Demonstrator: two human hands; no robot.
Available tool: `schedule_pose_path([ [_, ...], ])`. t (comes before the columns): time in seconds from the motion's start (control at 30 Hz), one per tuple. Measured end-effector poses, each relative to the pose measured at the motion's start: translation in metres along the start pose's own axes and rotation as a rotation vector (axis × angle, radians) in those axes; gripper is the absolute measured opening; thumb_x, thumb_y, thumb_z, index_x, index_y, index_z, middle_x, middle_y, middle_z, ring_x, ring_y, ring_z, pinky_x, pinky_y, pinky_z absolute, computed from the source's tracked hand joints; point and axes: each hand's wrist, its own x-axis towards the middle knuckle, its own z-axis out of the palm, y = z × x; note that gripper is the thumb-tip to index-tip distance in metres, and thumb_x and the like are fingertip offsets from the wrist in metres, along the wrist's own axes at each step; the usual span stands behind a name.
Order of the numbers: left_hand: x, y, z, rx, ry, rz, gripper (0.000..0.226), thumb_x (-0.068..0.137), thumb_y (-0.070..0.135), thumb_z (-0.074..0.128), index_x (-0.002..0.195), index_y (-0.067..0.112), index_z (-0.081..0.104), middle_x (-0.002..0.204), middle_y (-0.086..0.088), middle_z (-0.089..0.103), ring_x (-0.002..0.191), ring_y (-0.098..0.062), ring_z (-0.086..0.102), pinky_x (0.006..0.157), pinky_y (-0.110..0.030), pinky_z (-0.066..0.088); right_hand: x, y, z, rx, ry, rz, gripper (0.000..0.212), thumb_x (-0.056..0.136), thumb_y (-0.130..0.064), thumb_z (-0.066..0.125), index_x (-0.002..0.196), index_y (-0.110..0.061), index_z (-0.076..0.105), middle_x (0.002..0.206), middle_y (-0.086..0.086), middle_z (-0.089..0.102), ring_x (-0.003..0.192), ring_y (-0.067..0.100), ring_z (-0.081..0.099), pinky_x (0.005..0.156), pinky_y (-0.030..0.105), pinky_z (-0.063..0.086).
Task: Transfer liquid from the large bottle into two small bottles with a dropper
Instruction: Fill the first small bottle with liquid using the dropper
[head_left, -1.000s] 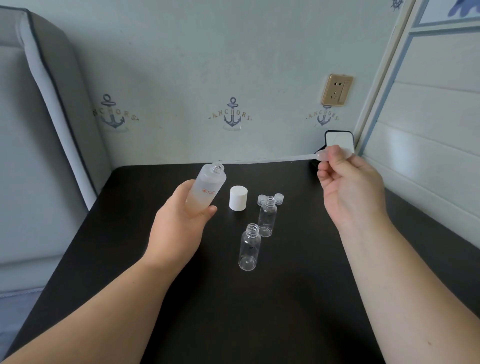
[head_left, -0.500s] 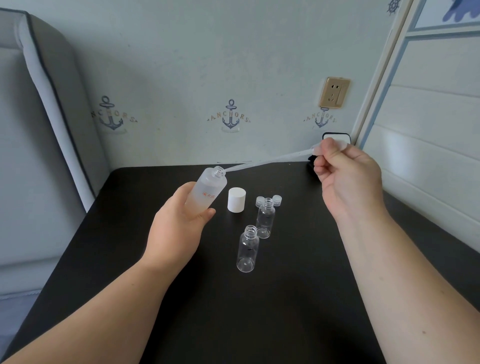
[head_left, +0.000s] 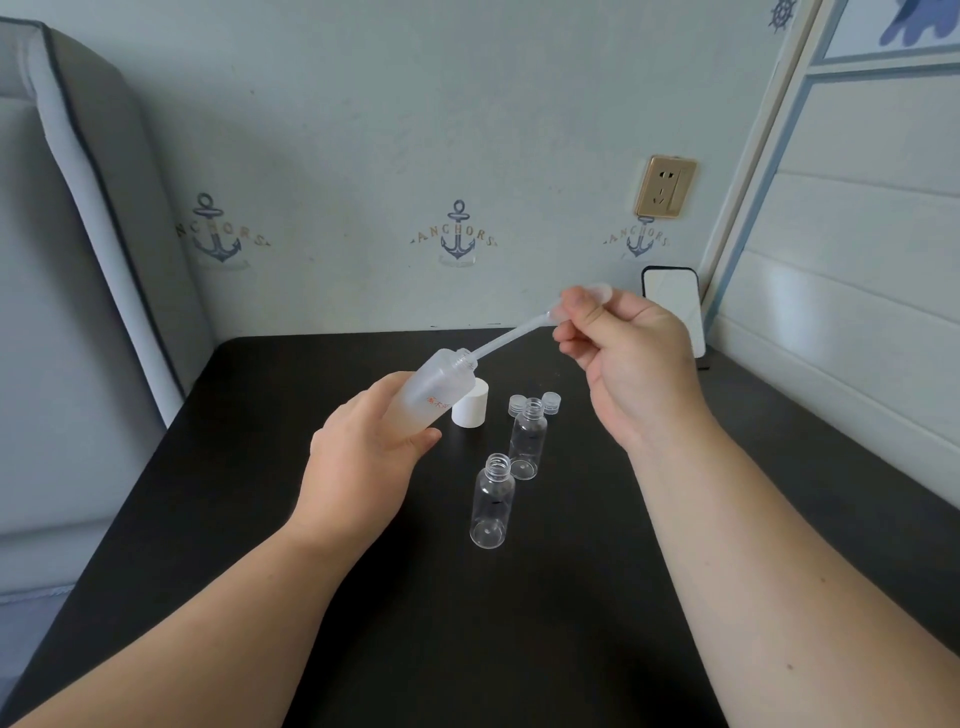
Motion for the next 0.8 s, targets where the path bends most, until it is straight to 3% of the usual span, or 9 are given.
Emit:
schedule_pose_path([
  [0.3,0.000,0.006,0.004,0.045,-0.017,0.026,0.051,0.086,0.030,0.075,0.124,0.051,0.049,0.101,0.024,0.060,0.099,-0.011,0.055,0.092,-0.049,0.047,-0.012,0.016,0.005,-0.038,-0.118,0.056,0.007,0.091,-0.010,0.071,0.086,-0.007,0.074,0.076,0.003,0.073,0.066,0.013,0.065,0.065,0.022,0.053],
  [0.5,0.000,0.009,0.004,0.069,-0.039,0.023,0.048,0.087,0.030,0.073,0.128,0.046,0.053,0.105,0.018,0.062,0.102,-0.014,0.055,0.095,-0.051,0.045,-0.010,0.013,-0.007,0.079,-0.066,0.058,0.007,0.087,-0.019,0.074,0.084,-0.014,0.078,0.081,0.005,0.072,0.068,0.013,0.063,0.066,0.022,0.052],
  [0.63,0.000,0.010,0.003,0.083,-0.039,0.025,0.048,0.088,0.031,0.073,0.129,0.045,0.054,0.105,0.017,0.062,0.103,-0.015,0.054,0.096,-0.051,0.044,-0.009,0.013,-0.019,0.165,0.003,0.043,0.019,0.079,-0.024,0.076,0.093,-0.010,0.074,0.082,0.004,0.071,0.069,0.013,0.063,0.065,0.022,0.052],
  [0.8,-0.001,0.010,0.003,0.125,-0.017,0.028,0.052,0.087,0.032,0.074,0.132,0.046,0.052,0.103,0.019,0.060,0.102,-0.015,0.052,0.098,-0.051,0.043,-0.011,0.019,-0.031,0.228,0.070,0.031,0.006,0.091,-0.016,0.071,0.087,-0.014,0.074,0.082,0.003,0.072,0.071,0.013,0.064,0.066,0.023,0.053],
])
